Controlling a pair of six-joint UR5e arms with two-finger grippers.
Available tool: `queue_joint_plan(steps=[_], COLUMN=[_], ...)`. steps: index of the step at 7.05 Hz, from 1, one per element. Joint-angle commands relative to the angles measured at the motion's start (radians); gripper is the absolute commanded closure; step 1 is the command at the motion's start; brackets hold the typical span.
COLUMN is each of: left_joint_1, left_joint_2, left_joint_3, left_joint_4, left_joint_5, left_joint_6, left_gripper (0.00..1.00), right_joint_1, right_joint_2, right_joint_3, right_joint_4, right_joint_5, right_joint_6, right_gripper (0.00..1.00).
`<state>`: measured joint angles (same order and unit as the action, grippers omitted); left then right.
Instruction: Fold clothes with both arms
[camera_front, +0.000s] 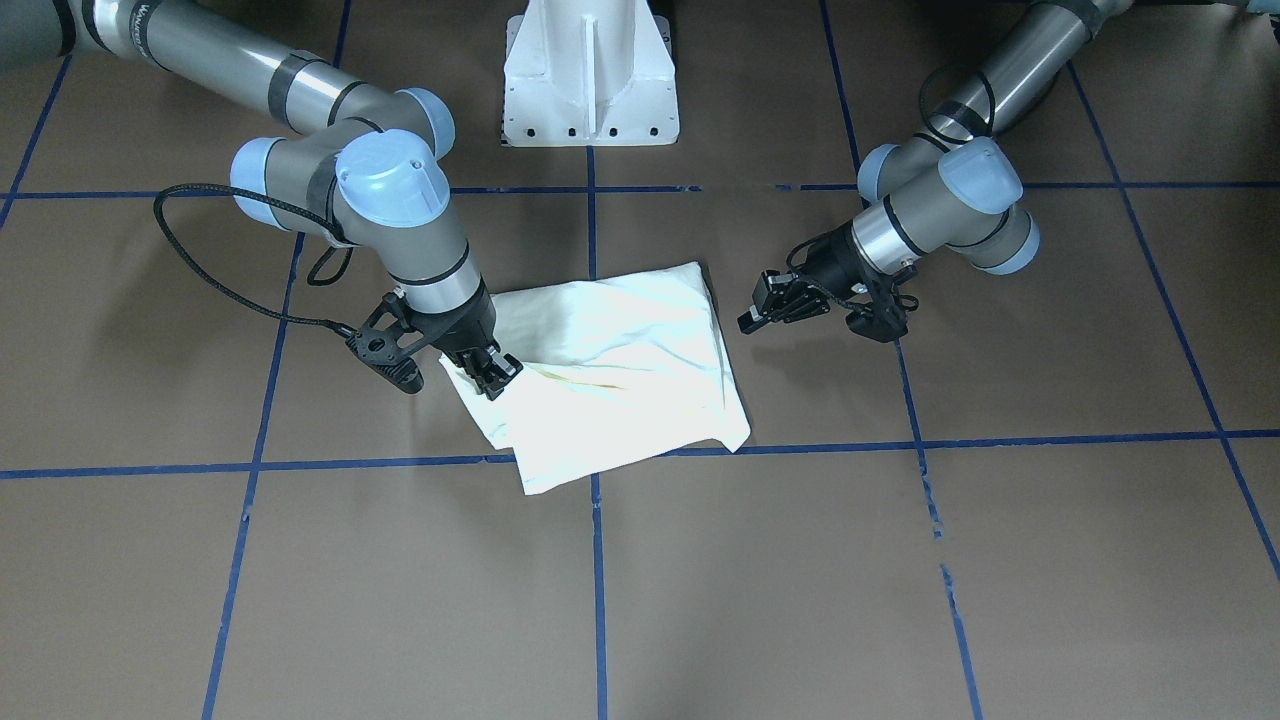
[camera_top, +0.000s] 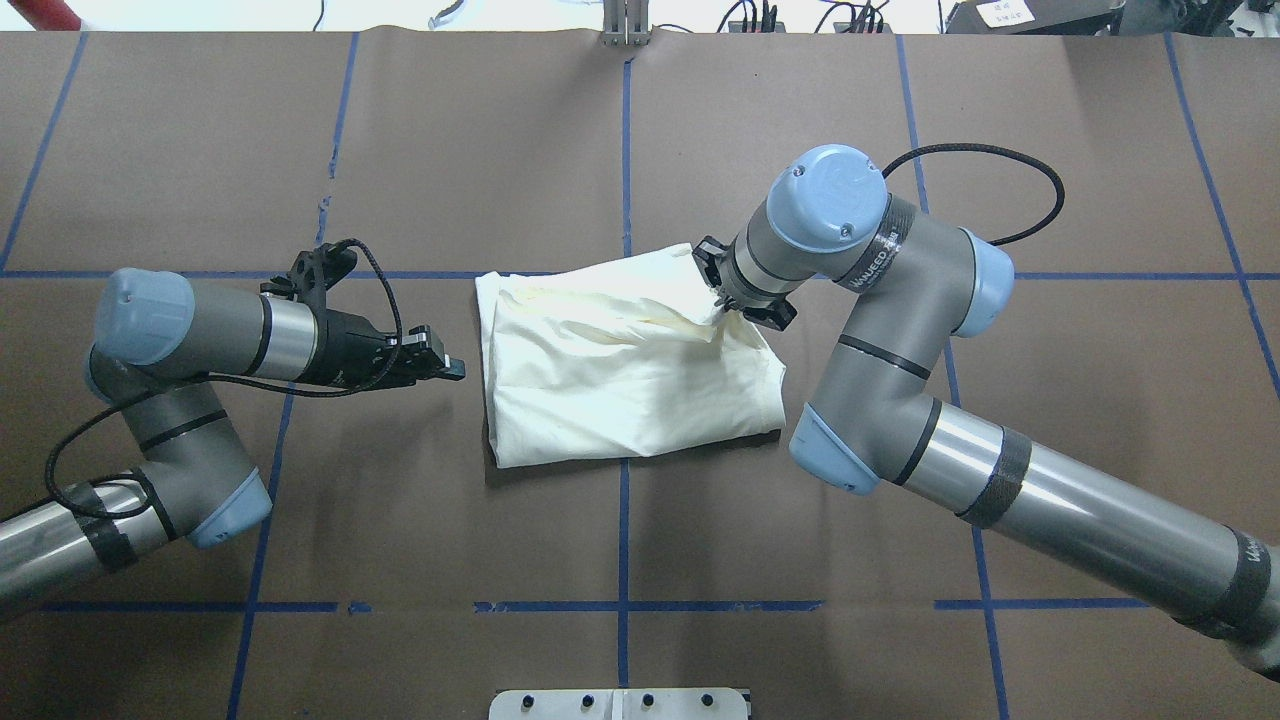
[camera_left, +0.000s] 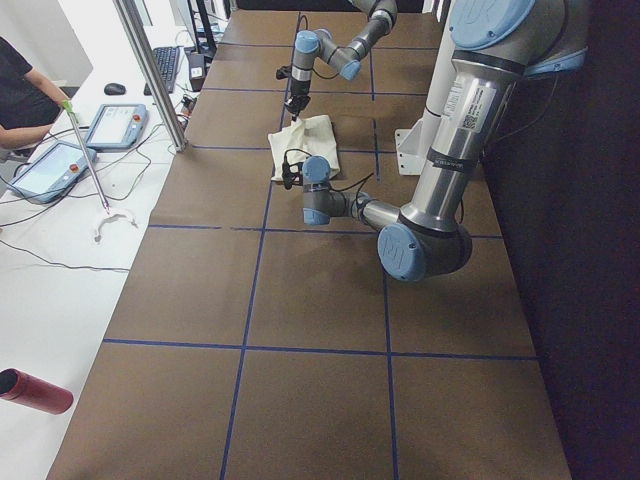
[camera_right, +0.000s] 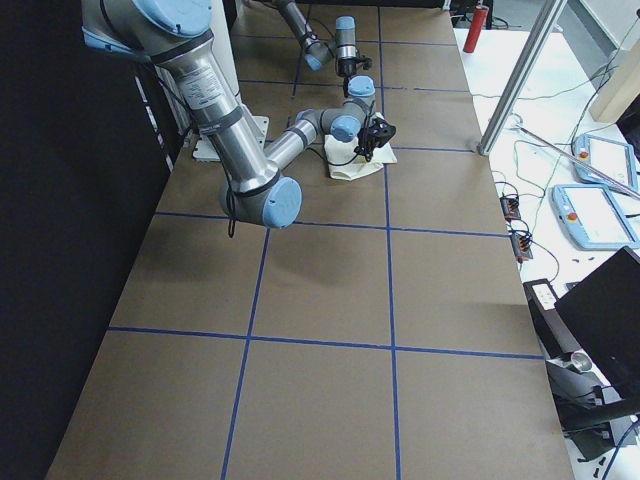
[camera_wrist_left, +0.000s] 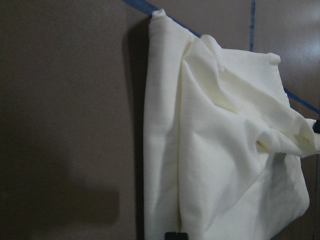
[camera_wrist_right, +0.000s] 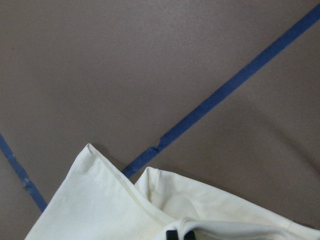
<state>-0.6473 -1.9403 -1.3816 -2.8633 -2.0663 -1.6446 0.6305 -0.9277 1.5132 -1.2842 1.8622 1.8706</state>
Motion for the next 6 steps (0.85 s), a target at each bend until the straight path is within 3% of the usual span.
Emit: queue_joint_plan(steps=[1,2,3,4,6], left_joint_1=[-0.014,-0.012,-0.012,-0.012,-0.009], left_joint_2=[-0.014,-0.034,-0.073,-0.094,-0.097], left_joint_3=[-0.002,-0.002,-0.002,-0.001,0.004], left_joint_4=[0.050,0.080,0.152,0.171,0.173], left_joint_5=[0.023,0.044,0.049,0.051,0.084], left_joint_6=[0.000,0.000,0.000,0.000,0.003], left_gripper=[1.00,1.00,1.00,0.92,0.87], right_joint_1=[0.000,0.000,0.000,0.006,0.064], right_joint_2=[0.001,0.001,0.004,0.004,0.001], right_joint_3=[0.001,0.001,0.001,0.005,0.019], right_joint_4=[0.000,-0.001,0.000,0.000,0.002], right_joint_5=[0.000,-0.002,-0.003,0.000,0.064], right_joint_6=[-0.001,-0.001,0.004,-0.001,-0.068], right_gripper=[0.64,0.27,0.00,0.00,0.00])
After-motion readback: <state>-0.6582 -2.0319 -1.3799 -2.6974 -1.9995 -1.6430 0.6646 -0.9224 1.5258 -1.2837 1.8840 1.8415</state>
